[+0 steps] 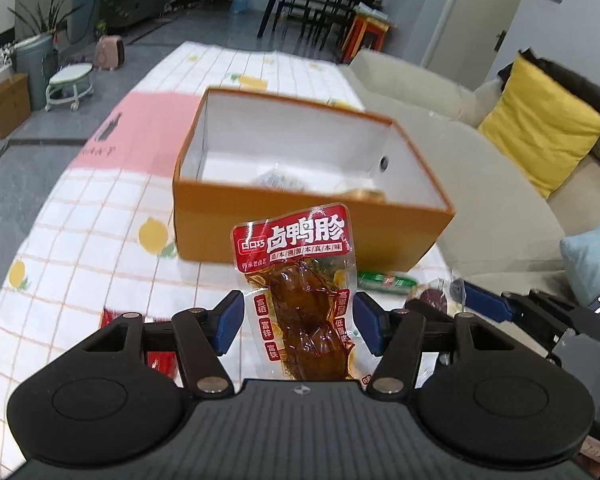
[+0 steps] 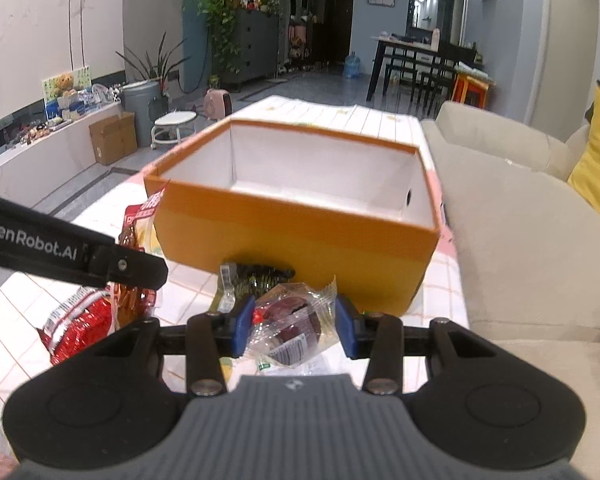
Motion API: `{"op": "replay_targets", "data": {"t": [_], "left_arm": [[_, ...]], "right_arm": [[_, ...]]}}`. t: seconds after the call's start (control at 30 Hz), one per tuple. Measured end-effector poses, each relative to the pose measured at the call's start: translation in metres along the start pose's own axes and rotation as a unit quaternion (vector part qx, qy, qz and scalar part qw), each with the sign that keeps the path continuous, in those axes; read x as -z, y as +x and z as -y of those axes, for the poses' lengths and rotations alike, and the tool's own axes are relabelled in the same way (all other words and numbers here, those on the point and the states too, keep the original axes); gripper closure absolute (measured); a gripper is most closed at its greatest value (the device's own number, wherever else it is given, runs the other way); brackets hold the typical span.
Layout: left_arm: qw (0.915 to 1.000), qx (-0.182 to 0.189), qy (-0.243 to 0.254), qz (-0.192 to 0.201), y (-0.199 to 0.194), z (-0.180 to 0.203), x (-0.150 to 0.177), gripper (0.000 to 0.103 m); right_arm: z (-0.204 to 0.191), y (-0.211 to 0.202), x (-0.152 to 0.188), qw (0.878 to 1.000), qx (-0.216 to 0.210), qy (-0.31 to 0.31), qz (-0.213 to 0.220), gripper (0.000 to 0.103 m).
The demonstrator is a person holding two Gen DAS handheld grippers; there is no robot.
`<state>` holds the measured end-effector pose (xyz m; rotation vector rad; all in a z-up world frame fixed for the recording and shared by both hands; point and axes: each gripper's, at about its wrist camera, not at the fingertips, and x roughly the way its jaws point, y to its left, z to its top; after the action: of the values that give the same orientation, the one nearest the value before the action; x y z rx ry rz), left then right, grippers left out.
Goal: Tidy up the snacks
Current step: 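Carry the duck packet and red-ball bag into the orange box and open both tools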
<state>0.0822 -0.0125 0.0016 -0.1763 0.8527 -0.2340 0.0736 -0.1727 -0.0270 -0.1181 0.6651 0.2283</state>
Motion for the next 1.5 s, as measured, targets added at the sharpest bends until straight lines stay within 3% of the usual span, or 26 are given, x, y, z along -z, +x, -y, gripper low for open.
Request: {"op": "replay_targets", "data": {"t": [0.3,0.6,0.9,1.17,1.5], "left_arm": [[0.9992,0.024,0.018,0.026,-0.017,0.012,-0.035,0.035],[0.9967,0.045,0.054,0.04,-0.013,0.024,-0.085,0.035],[0.9921,0.008,0.113,0.054,0.007,0.028,-0.139,0.035],[0.9862,-0.036,0.162,-0.002,0.079,0.017,-0.166,0.035],[0.9675,-0.098,0.219,-0.081,0.171,0.005,-0.158,0.035]], "right_arm": [[0.018,-0.033,-0.025,0.999,-0.002,0.012,0.031,0.062],[0.039,-0.026,-0.072,0.999,-0.02,0.0,0.047,0.062],[0.056,0.013,-0.128,0.998,-0.034,-0.008,0.049,0.062],[0.057,0.08,-0.144,0.998,-0.063,0.016,-0.004,0.062],[0.068,0.171,-0.134,0.985,-0.096,0.085,-0.114,0.062]]}}
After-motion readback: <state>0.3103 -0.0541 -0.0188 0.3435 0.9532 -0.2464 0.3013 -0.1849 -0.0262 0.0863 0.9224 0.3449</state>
